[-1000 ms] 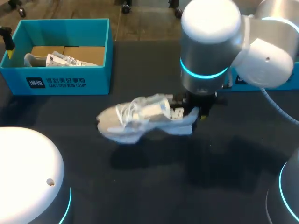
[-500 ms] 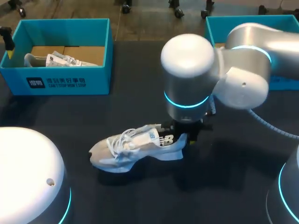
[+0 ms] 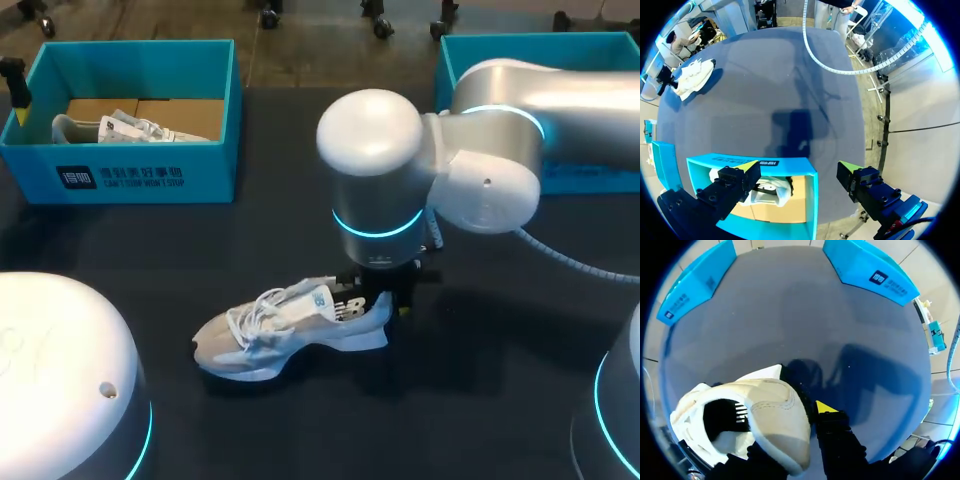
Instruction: Take the shoe out of the shoebox, open the shoe tongue, remove and reinsert the insole, then place the shoe into the shoebox
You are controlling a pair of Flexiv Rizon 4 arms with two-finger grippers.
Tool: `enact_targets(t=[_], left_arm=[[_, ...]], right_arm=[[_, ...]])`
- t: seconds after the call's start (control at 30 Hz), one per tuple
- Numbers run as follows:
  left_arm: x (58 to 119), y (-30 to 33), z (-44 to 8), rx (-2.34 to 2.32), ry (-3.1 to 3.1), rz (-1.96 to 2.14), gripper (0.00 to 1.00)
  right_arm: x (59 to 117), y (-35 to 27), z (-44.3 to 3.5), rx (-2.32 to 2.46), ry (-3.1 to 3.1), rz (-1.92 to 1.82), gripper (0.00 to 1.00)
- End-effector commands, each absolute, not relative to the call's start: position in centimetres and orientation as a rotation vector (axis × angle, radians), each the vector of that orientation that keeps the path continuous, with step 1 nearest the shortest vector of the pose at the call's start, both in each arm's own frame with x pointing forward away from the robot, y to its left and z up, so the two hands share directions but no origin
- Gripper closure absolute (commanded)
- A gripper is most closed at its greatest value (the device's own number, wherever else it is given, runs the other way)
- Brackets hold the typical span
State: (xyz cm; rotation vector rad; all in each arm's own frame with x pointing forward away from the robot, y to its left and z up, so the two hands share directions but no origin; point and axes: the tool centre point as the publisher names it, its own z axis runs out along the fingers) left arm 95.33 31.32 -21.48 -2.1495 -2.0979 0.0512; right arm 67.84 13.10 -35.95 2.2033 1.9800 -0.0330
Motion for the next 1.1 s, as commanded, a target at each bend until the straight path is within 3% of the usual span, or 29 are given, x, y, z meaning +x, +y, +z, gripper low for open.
enact_targets(t=[0.03,0.77,0.8,0.87,0.9,1.1], left_arm=[[95.3,31.3,-21.4,-2.15,-2.097,0.048,0.0],[95.3,31.3,-21.4,-2.15,-2.097,0.048,0.0],[95.3,31.3,-21.4,-2.15,-2.097,0.048,0.0],[95.3,31.3,-21.4,-2.15,-2.097,0.048,0.0],[95.3,31.3,-21.4,-2.15,-2.097,0.048,0.0],[95.3,31.3,-21.4,-2.15,-2.097,0.048,0.0]], right_arm=[[67.1,15.0,-36.7,2.193,1.898,-0.086,1.0],[66.7,15.1,-38.8,2.19,1.775,-0.242,1.0],[66.7,15.1,-38.8,2.195,1.769,-0.239,0.89],[66.7,15.1,-38.8,2.206,1.752,-0.231,0.36],[66.7,15.1,-38.7,2.213,1.741,-0.227,0.04],[66.7,15.0,-37.9,2.241,1.718,-0.214,0.0]])
